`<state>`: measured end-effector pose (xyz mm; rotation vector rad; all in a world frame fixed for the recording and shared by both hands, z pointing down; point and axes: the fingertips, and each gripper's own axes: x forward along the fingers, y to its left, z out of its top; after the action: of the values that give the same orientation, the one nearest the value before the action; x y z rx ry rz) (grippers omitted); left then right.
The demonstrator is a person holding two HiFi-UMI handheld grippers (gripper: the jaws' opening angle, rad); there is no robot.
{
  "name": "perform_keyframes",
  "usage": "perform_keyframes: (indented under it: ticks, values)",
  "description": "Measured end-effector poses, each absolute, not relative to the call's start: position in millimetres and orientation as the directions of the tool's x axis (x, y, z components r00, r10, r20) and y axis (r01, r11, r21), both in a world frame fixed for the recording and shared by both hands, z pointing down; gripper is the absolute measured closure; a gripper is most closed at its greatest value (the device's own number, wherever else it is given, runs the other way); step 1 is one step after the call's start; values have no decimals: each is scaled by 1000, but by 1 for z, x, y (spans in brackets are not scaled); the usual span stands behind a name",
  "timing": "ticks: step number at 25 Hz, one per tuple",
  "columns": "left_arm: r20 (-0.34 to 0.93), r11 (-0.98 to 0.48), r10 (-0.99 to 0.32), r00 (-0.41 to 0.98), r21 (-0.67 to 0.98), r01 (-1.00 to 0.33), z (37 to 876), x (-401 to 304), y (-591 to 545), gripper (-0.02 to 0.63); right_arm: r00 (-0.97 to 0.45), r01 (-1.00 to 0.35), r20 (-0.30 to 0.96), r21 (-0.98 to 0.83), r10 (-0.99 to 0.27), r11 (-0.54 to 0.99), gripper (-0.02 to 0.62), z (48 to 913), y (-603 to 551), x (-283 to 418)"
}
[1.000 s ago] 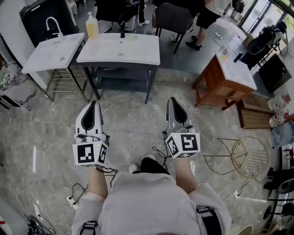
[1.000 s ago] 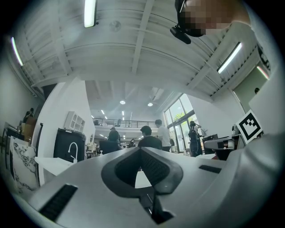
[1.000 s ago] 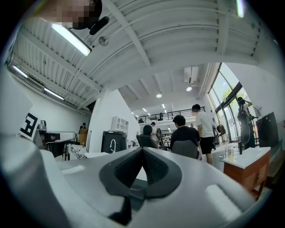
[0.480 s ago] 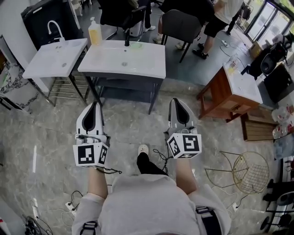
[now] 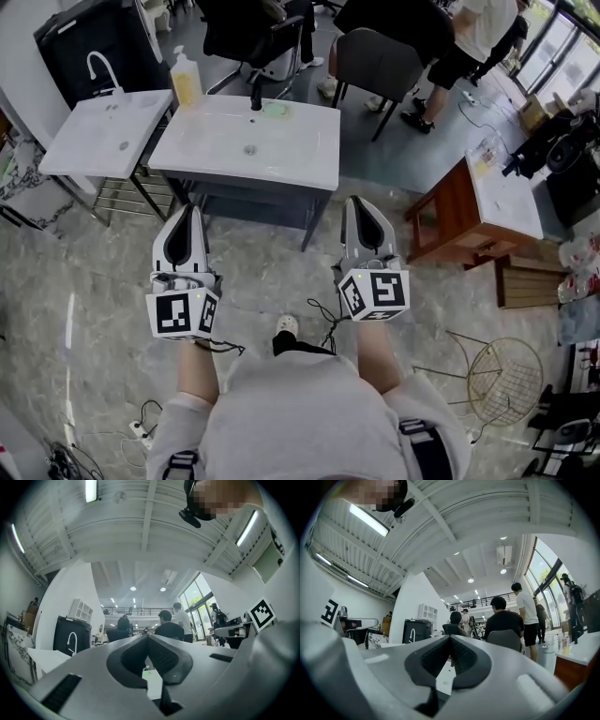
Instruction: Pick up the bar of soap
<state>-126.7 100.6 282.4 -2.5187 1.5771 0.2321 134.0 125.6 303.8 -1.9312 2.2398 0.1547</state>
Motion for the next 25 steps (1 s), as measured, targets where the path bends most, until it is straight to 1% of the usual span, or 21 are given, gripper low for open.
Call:
perform_keyframes:
  ticks: [11, 18, 25]
  values:
    - [-218, -434, -871, 440, -79, -897, 282, -73, 22, 598, -181, -980, -198, -45, -963, 194, 584, 310, 40, 176]
    - [-194, -430, -878, 438, -82, -899, 288, -64, -5, 598, -189, -978, -189, -54, -963, 203, 584, 314, 13, 181]
    - [-211, -460, -859, 467, -82, -884, 287, -60, -48, 598, -162, -983, -196, -53, -967, 176, 584, 317, -23, 182]
